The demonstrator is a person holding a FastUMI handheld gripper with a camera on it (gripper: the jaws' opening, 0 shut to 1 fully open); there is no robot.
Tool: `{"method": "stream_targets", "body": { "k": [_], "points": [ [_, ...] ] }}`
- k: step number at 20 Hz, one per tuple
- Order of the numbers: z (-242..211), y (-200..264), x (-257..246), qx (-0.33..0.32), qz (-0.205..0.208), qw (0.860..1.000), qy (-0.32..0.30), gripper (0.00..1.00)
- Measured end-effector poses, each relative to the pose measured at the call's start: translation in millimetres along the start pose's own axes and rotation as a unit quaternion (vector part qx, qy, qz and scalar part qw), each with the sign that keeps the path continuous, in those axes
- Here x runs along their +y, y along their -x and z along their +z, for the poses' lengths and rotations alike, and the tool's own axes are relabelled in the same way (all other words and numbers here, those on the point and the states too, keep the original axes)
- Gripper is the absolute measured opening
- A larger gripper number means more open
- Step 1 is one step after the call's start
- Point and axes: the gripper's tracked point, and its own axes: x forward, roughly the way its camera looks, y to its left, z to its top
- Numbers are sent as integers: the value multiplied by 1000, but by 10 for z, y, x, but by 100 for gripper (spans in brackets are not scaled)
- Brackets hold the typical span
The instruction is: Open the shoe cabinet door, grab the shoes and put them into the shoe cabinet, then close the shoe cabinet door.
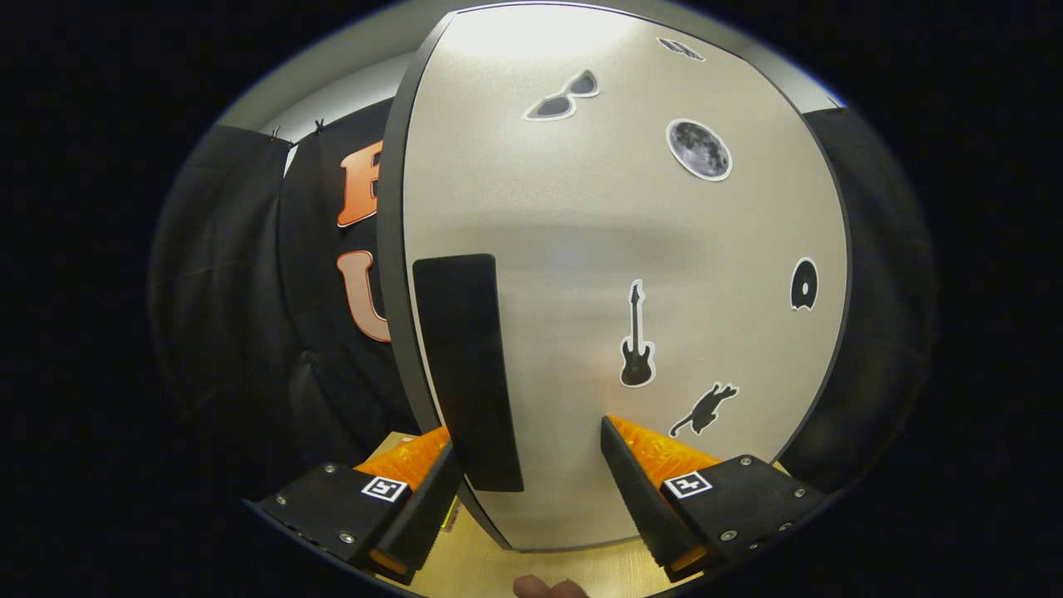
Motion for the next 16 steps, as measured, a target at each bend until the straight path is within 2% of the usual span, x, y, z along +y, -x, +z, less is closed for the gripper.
{"method": "stream_targets", "body": {
  "k": [3, 9, 16],
  "points": [
    [53, 185, 2, -4, 5, 1000, -10, 96],
    [100, 897, -21, -15, 16, 1000, -2, 97],
    [244, 1773, -451, -41, -23, 999, -1, 96]
  ]
}}
